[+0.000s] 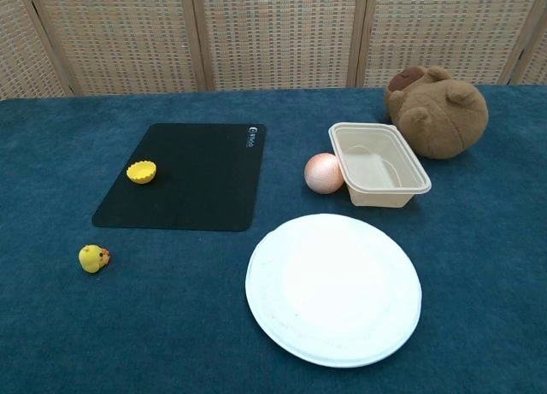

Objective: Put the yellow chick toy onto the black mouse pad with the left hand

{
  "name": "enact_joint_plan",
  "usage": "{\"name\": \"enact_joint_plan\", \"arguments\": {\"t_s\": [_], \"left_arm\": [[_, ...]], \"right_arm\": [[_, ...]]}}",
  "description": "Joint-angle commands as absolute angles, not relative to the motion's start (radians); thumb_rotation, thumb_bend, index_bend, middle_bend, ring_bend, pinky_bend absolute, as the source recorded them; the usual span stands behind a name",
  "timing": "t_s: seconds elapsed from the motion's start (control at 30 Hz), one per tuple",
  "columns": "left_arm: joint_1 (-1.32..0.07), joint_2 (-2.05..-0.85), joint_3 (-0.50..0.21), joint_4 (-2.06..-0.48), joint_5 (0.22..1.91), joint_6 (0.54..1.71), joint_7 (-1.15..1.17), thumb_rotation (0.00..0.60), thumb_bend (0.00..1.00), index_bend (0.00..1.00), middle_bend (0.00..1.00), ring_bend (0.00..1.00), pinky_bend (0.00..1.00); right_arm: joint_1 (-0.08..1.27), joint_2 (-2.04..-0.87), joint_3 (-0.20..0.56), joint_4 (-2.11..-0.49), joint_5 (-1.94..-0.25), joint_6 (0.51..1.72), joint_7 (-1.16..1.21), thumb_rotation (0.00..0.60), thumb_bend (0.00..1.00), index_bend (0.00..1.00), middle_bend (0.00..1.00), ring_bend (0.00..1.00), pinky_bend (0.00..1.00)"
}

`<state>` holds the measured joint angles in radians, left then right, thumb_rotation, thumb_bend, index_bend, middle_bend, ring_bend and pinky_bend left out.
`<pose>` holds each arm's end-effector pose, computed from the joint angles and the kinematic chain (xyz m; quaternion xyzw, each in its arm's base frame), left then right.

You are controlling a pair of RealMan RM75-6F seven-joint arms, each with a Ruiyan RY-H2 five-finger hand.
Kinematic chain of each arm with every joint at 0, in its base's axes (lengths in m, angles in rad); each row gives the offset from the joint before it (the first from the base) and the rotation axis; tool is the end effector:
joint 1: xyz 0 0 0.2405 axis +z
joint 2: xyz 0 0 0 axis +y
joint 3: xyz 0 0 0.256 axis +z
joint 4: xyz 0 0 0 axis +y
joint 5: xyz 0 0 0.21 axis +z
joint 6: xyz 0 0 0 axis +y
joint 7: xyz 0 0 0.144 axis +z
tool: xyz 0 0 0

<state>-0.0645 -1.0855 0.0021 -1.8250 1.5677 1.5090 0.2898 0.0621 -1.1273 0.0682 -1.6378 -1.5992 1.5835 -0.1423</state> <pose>-0.2673 0.1608 0.1467 -0.6387 -0.3502 -0.3569 0.5848 -0.2892 -0.1760 0.1646 0.6123 -0.3060 0.4031 0.6074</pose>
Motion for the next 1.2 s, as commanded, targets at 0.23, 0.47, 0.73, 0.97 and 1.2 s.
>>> {"name": "enact_joint_plan", "arguments": {"t_s": [0.23, 0.47, 0.73, 0.97, 1.2], "left_arm": [[-0.068, -1.093, 0.006, -1.82, 1.57, 1.498, 0.301, 0.6, 0.08, 0.0, 0.0, 0.0, 0.0], [-0.162, -1.156, -0.023, -1.774, 1.535, 1.351, 0.299, 0.6, 0.13, 0.0, 0.0, 0.0, 0.0], [-0.353, -1.338, -0.1, -1.61, 1.451, 1.101, 0.345, 0.6, 0.26, 0.26, 0.0, 0.0, 0.0], [-0.434, -1.46, -0.11, -1.509, 1.348, 0.991, 0.472, 0.6, 0.32, 0.32, 0.0, 0.0, 0.0], [-0.456, -1.503, -0.093, -1.471, 1.31, 0.969, 0.466, 0.6, 0.32, 0.36, 0.0, 0.0, 0.0]], "right_arm": [[0.063, -1.119, 0.063, -1.651, -1.591, 1.567, -0.135, 0.6, 0.0, 0.05, 0.0, 0.0, 0.0], [0.061, -1.114, 0.056, -1.666, -1.602, 1.567, -0.13, 0.6, 0.0, 0.05, 0.0, 0.0, 0.0], [0.069, -1.114, 0.063, -1.66, -1.572, 1.541, -0.119, 0.6, 0.0, 0.06, 0.0, 0.0, 0.0], [0.077, -1.123, 0.073, -1.646, -1.536, 1.516, -0.122, 0.6, 0.0, 0.06, 0.0, 0.0, 0.0], [0.078, -1.131, 0.076, -1.639, -1.52, 1.509, -0.132, 0.6, 0.0, 0.06, 0.0, 0.0, 0.0]]}}
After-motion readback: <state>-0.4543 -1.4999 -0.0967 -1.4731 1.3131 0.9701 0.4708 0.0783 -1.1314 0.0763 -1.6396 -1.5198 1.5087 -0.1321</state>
